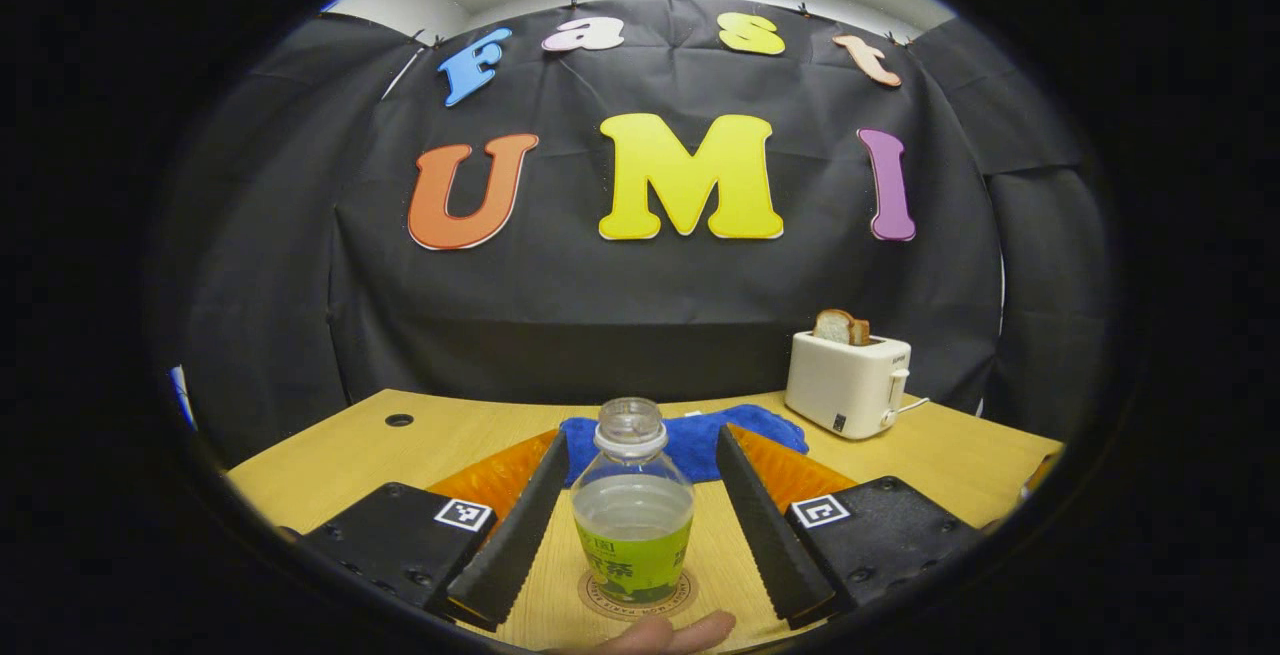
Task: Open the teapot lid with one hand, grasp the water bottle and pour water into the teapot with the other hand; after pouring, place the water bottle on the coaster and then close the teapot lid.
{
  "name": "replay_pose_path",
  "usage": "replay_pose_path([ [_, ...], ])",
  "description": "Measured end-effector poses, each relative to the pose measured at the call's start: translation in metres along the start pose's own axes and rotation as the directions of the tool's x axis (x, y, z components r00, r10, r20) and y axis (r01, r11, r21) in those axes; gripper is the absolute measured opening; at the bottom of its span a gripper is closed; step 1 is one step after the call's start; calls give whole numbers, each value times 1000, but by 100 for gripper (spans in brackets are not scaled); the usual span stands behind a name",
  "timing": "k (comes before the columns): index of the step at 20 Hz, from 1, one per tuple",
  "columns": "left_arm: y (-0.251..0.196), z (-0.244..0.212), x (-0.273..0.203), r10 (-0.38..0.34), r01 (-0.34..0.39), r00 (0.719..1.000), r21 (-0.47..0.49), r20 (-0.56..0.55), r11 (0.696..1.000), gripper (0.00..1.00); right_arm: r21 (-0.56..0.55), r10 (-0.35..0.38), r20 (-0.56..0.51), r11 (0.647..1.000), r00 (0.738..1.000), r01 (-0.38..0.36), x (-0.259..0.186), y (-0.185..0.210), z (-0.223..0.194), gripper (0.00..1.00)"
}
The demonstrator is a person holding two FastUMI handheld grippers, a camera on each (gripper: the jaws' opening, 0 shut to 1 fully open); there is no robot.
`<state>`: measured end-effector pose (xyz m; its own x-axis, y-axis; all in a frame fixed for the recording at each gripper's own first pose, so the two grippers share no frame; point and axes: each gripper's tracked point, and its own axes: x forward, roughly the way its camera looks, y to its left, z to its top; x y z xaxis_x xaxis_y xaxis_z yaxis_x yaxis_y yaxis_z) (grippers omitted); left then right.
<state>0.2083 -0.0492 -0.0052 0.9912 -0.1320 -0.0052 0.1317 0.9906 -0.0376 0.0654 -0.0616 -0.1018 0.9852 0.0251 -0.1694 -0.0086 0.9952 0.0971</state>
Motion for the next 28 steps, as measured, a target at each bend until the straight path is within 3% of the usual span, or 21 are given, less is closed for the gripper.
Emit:
replay_pose_path([
  [5, 6, 43, -30, -7, 6, 997, 14, 75, 1000, 93, -23, 34, 12, 999, 999, -34, -6, 23, 3, 0],
  [12, 28, 59, -91, 11, -14, 998, 52, 60, 999, 93, -72, 94, 33, 993, 995, -92, -13, 64, 15, 1],
  [18, 64, 32, -130, 71, -72, 997, 59, 29, 996, 93, -94, 128, 65, 988, 990, -121, -2, 92, 26, 1],
  [23, 77, 3, -154, 117, -116, 993, 35, -11, 993, 93, -65, 197, 45, 979, 979, -193, 17, 120, 25, 1],
  [28, 73, -9, -164, 98, -98, 995, -32, -23, 995, 93, -65, 226, 11, 972, 974, -225, 43, 145, 11, 1],
])
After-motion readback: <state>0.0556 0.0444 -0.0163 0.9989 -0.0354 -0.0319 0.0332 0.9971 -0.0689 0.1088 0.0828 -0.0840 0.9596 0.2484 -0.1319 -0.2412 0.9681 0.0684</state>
